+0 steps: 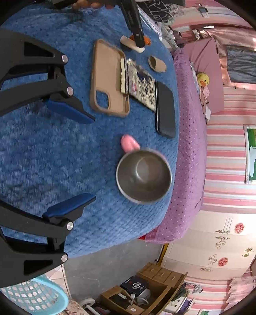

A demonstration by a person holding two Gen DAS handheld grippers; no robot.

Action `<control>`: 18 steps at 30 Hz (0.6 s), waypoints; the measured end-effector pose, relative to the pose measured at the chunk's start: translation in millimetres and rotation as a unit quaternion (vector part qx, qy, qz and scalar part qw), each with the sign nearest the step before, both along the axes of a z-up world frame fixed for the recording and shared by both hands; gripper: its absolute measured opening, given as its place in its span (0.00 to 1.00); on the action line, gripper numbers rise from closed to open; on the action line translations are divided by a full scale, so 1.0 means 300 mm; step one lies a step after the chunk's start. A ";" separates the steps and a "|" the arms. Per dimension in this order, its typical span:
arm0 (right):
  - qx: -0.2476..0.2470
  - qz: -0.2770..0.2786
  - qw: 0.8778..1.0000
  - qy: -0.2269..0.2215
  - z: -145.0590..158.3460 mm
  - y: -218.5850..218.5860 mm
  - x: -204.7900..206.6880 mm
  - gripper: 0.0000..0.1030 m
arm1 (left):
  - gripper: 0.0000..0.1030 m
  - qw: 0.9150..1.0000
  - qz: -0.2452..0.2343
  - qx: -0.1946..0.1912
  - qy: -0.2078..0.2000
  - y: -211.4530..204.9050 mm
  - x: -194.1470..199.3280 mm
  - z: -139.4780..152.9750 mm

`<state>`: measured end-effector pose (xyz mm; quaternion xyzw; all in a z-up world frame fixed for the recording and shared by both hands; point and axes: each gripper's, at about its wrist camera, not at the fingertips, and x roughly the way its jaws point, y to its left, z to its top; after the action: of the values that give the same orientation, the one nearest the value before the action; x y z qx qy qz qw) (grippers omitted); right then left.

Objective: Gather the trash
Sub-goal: 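Grasp the tangerine on the white dish with the left gripper and lift, then grasp the printed snack packet with the right gripper while the left holds the tangerine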

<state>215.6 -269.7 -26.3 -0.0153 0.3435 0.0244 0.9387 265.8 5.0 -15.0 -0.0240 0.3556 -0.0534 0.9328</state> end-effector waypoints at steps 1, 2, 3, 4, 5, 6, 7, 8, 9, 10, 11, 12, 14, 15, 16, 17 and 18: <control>0.001 0.007 1.000 -0.001 0.005 0.015 0.001 0.70 | 0.30 1.000 0.002 -0.001 -0.002 0.016 -0.012 0.005; 0.002 0.012 1.000 -0.002 0.009 0.030 0.001 0.70 | 0.30 1.000 0.005 0.003 -0.004 0.037 -0.024 0.010; 0.003 0.018 1.000 -0.004 0.014 0.047 0.002 0.70 | 0.30 1.000 0.009 0.006 -0.008 0.052 -0.032 0.015; 0.005 0.025 1.000 -0.005 0.021 0.068 0.009 0.70 | 0.30 1.000 0.016 0.007 -0.015 0.074 -0.040 0.022; 0.007 0.030 1.000 -0.005 0.027 0.084 0.017 0.70 | 0.30 1.000 0.023 0.008 -0.018 0.088 -0.043 0.029; 0.009 0.035 0.999 -0.007 0.035 0.104 0.025 0.70 | 0.30 0.999 0.029 0.007 -0.020 0.102 -0.044 0.033; 0.012 0.039 0.999 -0.009 0.041 0.127 0.037 0.70 | 0.30 0.999 0.033 0.005 -0.021 0.115 -0.044 0.036; 0.014 0.044 0.999 -0.008 0.042 0.147 0.050 0.70 | 0.30 0.999 0.036 -0.001 -0.020 0.132 -0.041 0.039; 0.011 0.054 0.998 -0.005 0.043 0.181 0.076 0.70 | 0.30 0.999 0.037 -0.005 -0.020 0.147 -0.037 0.041; 0.005 0.059 0.998 -0.004 0.040 0.207 0.091 0.70 | 0.30 0.999 0.038 -0.006 -0.020 0.153 -0.037 0.041; -0.001 0.062 0.998 -0.003 0.038 0.233 0.110 0.70 | 0.30 0.999 0.040 -0.005 -0.020 0.165 -0.035 0.042; -0.004 0.067 0.998 -0.002 0.037 0.256 0.132 0.70 | 0.30 0.999 0.043 -0.004 -0.020 0.178 -0.034 0.043; 0.002 0.076 0.997 0.001 0.040 0.298 0.177 0.69 | 0.30 0.998 0.054 -0.004 -0.018 0.220 -0.030 0.044; 0.005 0.079 0.997 0.003 0.042 0.312 0.202 0.69 | 0.30 0.998 0.058 -0.005 -0.016 0.237 -0.030 0.042; 0.006 0.081 0.997 0.007 0.041 0.328 0.232 0.69 | 0.29 0.998 0.064 -0.007 -0.014 0.260 -0.030 0.041; 0.007 0.081 0.997 0.012 0.038 0.336 0.256 0.69 | 0.29 0.997 0.074 -0.009 -0.010 0.290 -0.027 0.038; 0.008 0.080 0.997 0.019 0.033 0.344 0.284 0.68 | 0.29 0.997 0.082 -0.011 -0.007 0.316 -0.026 0.035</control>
<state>300.9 -166.6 -16.6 -0.0348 0.3588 0.1023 0.9272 257.9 100.0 -4.4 -0.0635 0.3452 0.0194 0.9362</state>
